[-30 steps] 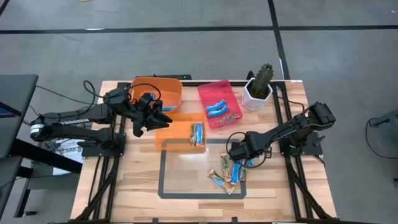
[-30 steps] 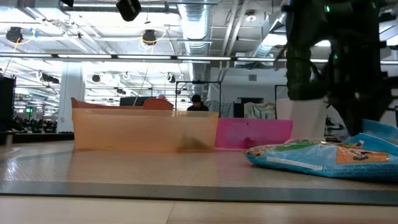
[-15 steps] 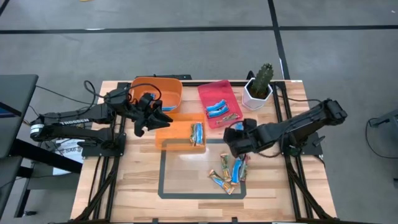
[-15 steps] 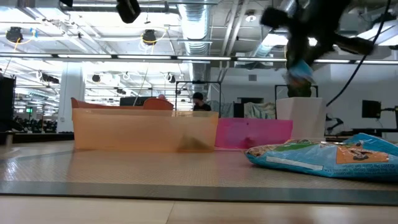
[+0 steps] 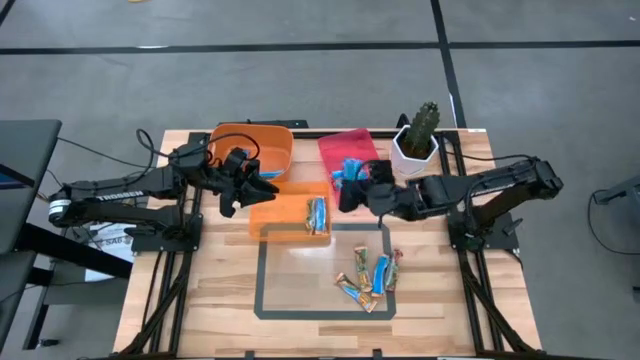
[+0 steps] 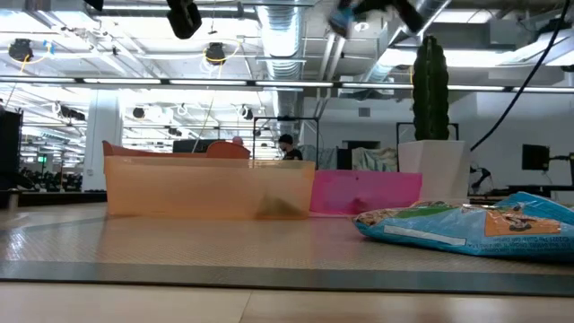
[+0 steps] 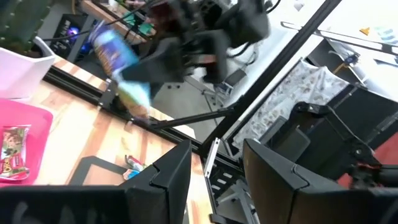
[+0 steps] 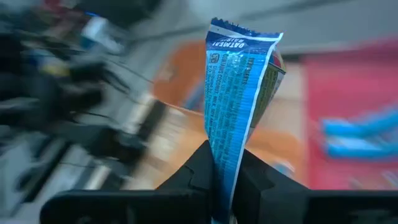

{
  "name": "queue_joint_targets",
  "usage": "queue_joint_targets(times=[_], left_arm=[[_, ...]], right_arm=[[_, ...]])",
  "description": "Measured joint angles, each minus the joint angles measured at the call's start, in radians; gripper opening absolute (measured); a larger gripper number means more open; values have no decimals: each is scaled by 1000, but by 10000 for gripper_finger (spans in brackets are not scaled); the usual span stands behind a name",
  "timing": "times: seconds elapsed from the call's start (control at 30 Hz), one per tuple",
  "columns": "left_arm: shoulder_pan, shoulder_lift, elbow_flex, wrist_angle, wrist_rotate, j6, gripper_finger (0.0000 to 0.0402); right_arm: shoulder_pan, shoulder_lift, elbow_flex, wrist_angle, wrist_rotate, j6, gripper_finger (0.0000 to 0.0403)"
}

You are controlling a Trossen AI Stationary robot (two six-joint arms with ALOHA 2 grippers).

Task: Pick and place Granola Bars by type
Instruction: Put the blue granola bar into the top orange bin

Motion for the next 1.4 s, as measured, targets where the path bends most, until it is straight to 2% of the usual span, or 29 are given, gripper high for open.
queue_joint_targets(times=[0.17, 0.33, 0.57, 1.03, 1.23, 1.4], left_arm=[[0, 0, 0, 3, -64, -16, 138], [0, 0, 0, 4, -161, -23, 138], [0, 0, 0, 23, -251, -23, 138], [0, 0, 0, 92, -282, -9, 138], [0, 8, 0, 95, -282, -8, 138], [1, 7, 0, 107, -281, -8, 138]], right_arm=[[-34, 0, 6, 278, -76, -255, 27], [-68, 0, 6, 424, -197, -370, 28], [-102, 1, 6, 466, -291, -409, 27], [-145, 2, 6, 484, -323, -432, 27], [-145, 107, 21, 630, -439, -453, 28], [-146, 207, 103, 634, -501, -463, 27]])
